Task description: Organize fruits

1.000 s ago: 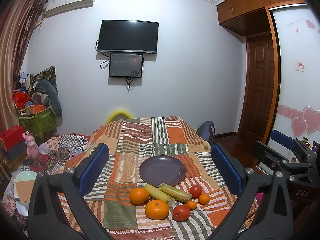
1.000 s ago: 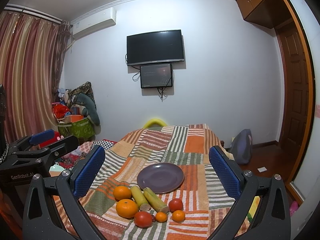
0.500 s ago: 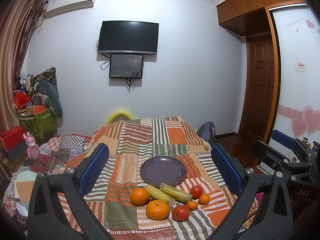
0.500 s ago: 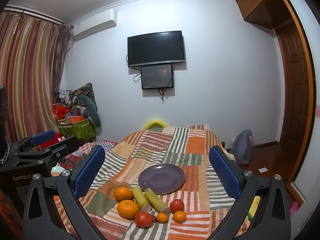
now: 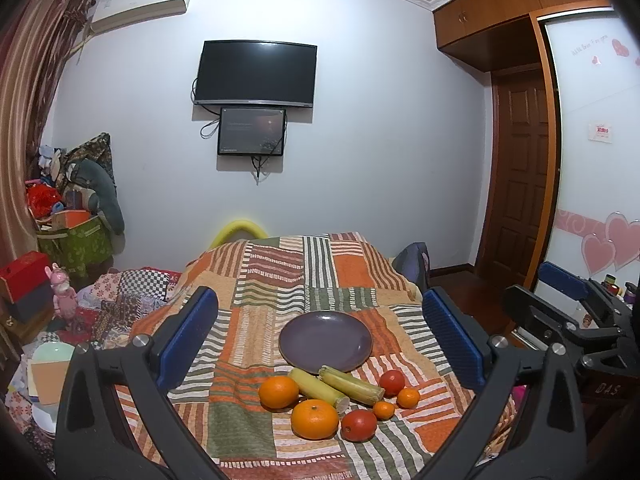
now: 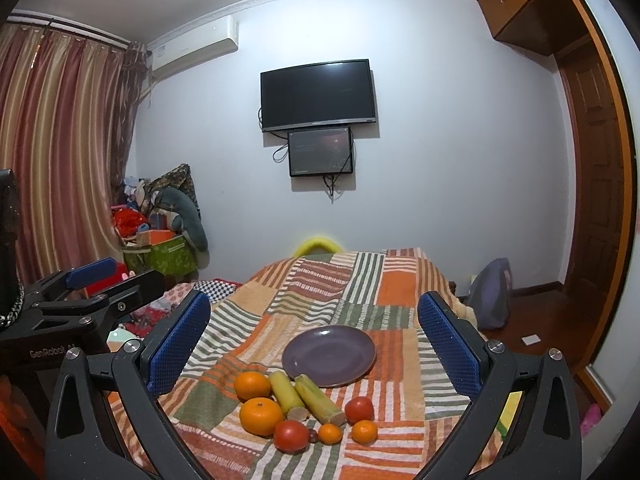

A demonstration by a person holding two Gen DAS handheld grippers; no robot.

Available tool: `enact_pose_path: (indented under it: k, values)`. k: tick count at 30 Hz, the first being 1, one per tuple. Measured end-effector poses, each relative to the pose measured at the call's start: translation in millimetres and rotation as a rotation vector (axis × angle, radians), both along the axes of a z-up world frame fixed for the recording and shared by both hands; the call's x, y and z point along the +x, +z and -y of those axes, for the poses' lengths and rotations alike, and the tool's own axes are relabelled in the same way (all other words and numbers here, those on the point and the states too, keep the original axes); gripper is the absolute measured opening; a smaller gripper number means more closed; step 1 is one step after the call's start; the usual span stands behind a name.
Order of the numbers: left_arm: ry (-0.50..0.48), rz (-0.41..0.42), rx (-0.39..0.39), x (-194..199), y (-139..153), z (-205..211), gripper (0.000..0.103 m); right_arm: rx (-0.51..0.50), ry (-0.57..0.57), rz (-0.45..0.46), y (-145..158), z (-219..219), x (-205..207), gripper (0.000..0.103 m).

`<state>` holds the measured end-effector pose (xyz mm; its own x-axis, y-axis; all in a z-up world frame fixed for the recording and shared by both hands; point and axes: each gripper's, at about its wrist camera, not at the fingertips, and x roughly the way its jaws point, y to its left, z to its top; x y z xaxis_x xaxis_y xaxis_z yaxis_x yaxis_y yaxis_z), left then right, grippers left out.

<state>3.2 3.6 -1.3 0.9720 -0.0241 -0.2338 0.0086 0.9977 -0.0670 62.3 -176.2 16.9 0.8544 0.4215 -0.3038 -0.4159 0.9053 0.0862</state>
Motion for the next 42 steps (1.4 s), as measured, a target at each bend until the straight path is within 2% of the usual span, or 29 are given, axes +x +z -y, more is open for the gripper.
enact_pose_path:
  k: [8, 9, 10, 12, 15, 20, 22, 29, 35, 42]
  values:
    - [0.001, -0.018, 0.000, 9, -7, -2, 0.103, -0.006, -0.008, -0.021, -10, 1, 7, 0.103]
    - [0.001, -0.028, -0.005, 12, -9, -3, 0.100, -0.009, -0.008, -0.034, -13, 2, 10, 0.103]
    - [0.002, -0.037, -0.007, 14, -11, -5, 0.099, -0.014, -0.004, -0.045, -16, 2, 12, 0.100]
    - [0.005, -0.066, -0.013, 21, -16, -9, 0.087, -0.024, -0.003, -0.066, -20, 1, 15, 0.092]
    - [0.003, -0.118, -0.021, 32, -27, -16, 0.078, -0.043, 0.002, -0.110, -32, 0, 22, 0.081]
    - [0.015, -0.217, -0.013, 52, -52, -29, 0.071, -0.066, 0.033, -0.211, -55, -2, 33, 0.060]
    - [0.013, -0.267, -0.018, 62, -66, -34, 0.066, -0.083, 0.051, -0.258, -68, -6, 37, 0.054]
    - [0.031, -0.403, -0.020, 85, -109, -52, 0.063, -0.142, 0.119, -0.388, -103, -21, 47, 0.053]
    - [0.021, -0.484, -0.012, 93, -137, -60, 0.063, -0.175, 0.166, -0.502, -135, -36, 59, 0.053]
    - [-0.017, -0.574, -0.018, 101, -167, -60, 0.063, -0.199, 0.223, -0.590, -163, -49, 66, 0.053]
